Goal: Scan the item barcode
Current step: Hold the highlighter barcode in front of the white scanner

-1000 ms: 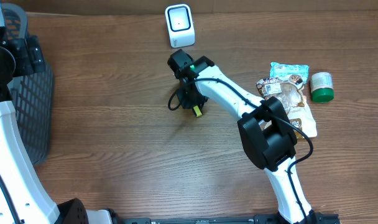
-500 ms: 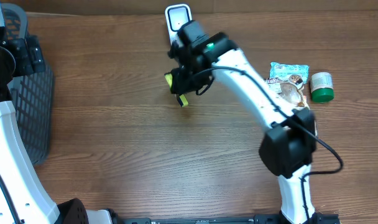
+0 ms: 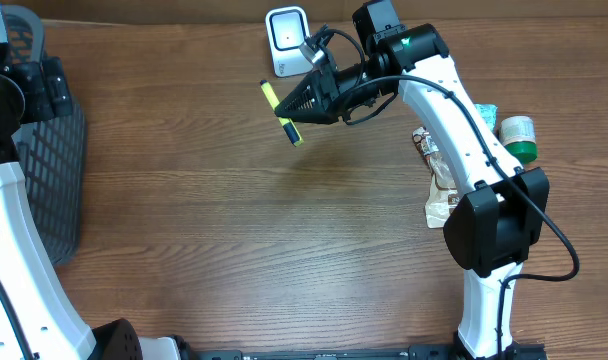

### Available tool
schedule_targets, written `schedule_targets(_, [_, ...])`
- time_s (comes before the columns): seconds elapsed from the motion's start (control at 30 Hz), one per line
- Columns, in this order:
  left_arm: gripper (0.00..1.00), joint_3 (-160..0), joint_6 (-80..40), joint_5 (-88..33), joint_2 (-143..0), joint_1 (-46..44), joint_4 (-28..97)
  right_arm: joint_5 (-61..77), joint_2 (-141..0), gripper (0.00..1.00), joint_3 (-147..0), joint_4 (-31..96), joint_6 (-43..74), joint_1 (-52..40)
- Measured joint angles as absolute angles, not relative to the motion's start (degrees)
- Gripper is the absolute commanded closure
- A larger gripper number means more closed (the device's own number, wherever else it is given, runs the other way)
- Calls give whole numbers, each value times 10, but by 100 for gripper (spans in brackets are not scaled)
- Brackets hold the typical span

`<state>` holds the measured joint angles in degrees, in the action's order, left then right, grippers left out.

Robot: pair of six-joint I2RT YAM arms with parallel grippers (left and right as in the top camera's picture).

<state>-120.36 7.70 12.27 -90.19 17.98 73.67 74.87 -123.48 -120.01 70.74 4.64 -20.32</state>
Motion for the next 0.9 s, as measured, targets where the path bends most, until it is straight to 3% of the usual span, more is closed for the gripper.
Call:
schedule_targets(0.3, [0,-1204,77,123,-902,180,737,863,-1235,88,-1200,701,67,-203])
schedule_targets(0.53, [0,-1204,77,123,-902,180,737,878,-1235,83,-1200,699,158,-203])
schedule_targets(0.9, [0,-1204,77,123,-902,180,737,880,-1235,89,-1200,700,297,-193])
